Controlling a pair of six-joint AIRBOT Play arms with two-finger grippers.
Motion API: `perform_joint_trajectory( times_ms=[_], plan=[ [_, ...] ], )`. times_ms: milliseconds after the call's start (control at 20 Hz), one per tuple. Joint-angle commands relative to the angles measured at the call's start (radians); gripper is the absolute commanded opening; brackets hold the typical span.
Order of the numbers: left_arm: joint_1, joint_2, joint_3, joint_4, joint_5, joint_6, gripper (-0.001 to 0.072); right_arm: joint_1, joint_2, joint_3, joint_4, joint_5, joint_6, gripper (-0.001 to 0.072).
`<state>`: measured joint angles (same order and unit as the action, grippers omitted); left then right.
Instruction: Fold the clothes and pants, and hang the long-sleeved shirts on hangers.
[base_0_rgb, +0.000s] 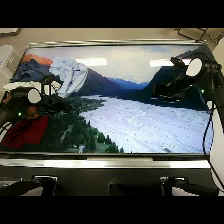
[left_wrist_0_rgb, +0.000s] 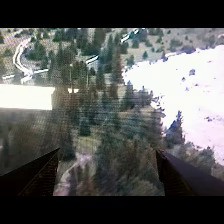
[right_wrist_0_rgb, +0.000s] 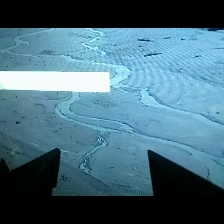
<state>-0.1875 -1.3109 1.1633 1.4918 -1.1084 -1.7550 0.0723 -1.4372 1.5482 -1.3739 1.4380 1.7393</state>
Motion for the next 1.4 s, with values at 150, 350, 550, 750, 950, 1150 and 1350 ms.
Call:
perform_joint_trajectory(
  times_ms=[150, 350, 550, 750, 950, 1150, 1350],
  plan=[
    [-0.001, 0.001, 0.0, 0.0, 0.0, 0.0, 0.071, 0.001, 0.0, 0.0, 0.0, 0.0, 0.0, 0.0617],
    [-0.001, 0.001, 0.0, 0.0, 0.0, 0.0, 0.071, 0.001, 0.0, 0.0, 0.0, 0.0, 0.0, 0.0617],
    [-0.001, 0.001, 0.0, 0.0, 0.0, 0.0, 0.0709, 0.001, -0.001, 0.0, 0.0, 0.0, 0.0, 0.0617],
    [-0.001, 0.001, 0.0, 0.0, 0.0, 0.0, 0.071, 0.001, -0.001, 0.0, 0.012, -0.055, 0.0, 0.0616],
    [-0.001, 0.0, -0.001, 0.0, 0.109, 0.0, 0.071, 0.001, 0.0, 0.0, 0.012, -0.152, 0.0, 0.0617],
    [0.0, -0.019, 0.0, 0.0, 0.357, 0.0, 0.071, 0.001, -0.001, 0.0, -0.003, -0.248, 0.0, 0.0616],
    [0.101, -0.234, 0.258, -0.017, 0.504, -0.121, 0.0711, 0.001, -0.001, 0.0, -0.019, -0.381, -0.011, 0.0617]
  ],
)
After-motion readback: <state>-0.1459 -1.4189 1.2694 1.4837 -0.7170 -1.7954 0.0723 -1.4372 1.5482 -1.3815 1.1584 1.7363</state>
